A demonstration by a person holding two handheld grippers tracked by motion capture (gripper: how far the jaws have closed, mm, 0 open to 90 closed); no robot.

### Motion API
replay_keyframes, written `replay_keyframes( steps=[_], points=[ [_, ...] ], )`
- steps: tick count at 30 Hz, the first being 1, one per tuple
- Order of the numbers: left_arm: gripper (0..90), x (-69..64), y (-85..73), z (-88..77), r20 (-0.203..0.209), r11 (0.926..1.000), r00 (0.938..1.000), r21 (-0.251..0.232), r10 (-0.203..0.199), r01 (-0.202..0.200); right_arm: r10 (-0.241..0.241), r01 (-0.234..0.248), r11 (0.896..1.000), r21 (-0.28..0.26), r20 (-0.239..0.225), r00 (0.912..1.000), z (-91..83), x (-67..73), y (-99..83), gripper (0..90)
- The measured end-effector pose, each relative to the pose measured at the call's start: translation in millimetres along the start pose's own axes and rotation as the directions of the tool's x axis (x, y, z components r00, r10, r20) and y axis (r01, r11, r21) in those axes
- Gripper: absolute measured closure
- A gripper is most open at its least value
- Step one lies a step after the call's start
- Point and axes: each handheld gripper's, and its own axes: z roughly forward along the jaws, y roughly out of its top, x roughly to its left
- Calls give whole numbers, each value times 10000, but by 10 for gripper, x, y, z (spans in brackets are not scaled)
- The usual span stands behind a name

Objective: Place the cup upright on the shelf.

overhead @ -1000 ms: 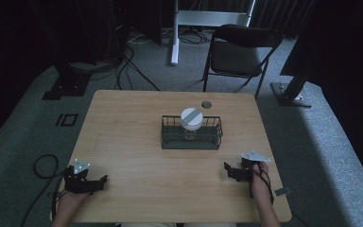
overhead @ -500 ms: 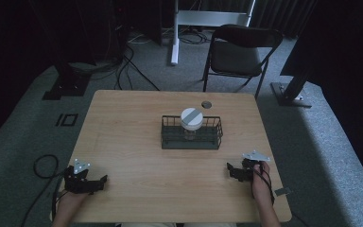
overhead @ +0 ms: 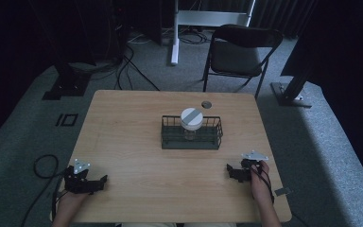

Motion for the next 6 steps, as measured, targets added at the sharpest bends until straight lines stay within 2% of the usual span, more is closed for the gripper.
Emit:
replay_keyframes(
  steps=[6],
  points=[
    [1, -1, 0, 1, -2, 10000, 10000, -9, -15, 15, -3, 3, 10000, 2, 1, 10000, 0, 0, 0, 117]
  ],
)
